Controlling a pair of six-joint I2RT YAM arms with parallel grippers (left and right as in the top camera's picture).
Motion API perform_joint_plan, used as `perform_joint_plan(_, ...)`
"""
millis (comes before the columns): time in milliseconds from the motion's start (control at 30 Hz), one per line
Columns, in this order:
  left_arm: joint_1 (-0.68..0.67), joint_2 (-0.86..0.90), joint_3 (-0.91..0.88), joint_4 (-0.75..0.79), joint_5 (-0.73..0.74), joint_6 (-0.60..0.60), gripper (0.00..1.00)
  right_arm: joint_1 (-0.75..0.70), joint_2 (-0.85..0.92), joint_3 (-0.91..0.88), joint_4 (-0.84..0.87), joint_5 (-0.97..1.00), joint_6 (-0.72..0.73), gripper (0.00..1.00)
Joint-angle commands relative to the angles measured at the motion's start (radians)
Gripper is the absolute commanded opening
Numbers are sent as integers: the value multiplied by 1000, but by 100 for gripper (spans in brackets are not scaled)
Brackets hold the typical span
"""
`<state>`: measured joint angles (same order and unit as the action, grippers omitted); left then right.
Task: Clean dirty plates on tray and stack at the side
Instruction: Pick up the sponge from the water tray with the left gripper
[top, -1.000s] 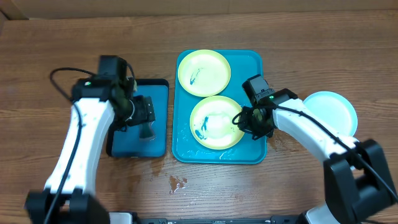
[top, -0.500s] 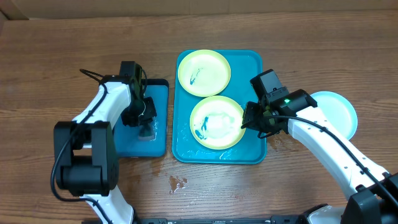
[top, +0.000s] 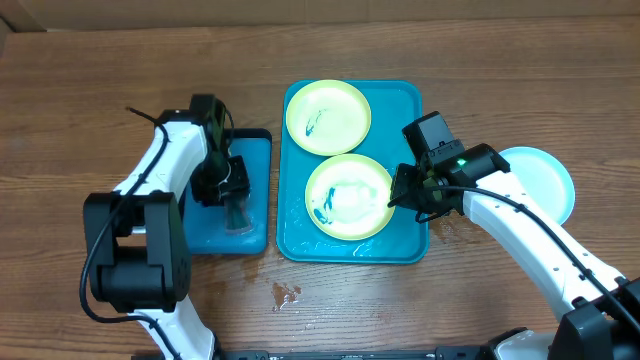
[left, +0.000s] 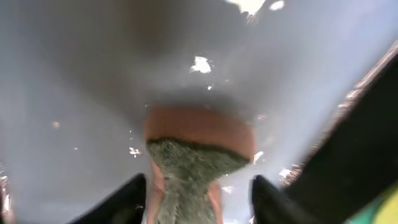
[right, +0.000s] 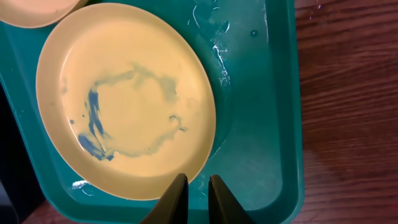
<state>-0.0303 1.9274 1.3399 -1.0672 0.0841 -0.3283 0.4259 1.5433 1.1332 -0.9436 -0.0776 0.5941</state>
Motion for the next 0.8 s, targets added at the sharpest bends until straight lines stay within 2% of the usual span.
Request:
perform_joint_plan(0,-2,-36,19,-21,21,26,57,-3,-5,16,2,10,-8,14)
perform_joint_plan(167,-40,-34,-89,15,20,16,41,-3,-5,16,2,10,-8,15)
perform_joint_plan(267,-69,-34,-198,106,17,6,27,-3,-5,16,2,10,-8,15)
perform_joint_plan(333,-75,-34,-245,161,17,6,4,-3,-5,16,2,10,-8,16)
perform_joint_plan(433,-74,-38,-237,164,21,6,4,-3,-5,16,2,10,-8,16)
perform_joint_plan(667,-74,-80,-26,-10,-18,13,4,-3,-5,16,2,10,-8,16)
perform_joint_plan(767,-74,-87,25,-36,-17,14,4,-3,-5,16,2,10,-8,16)
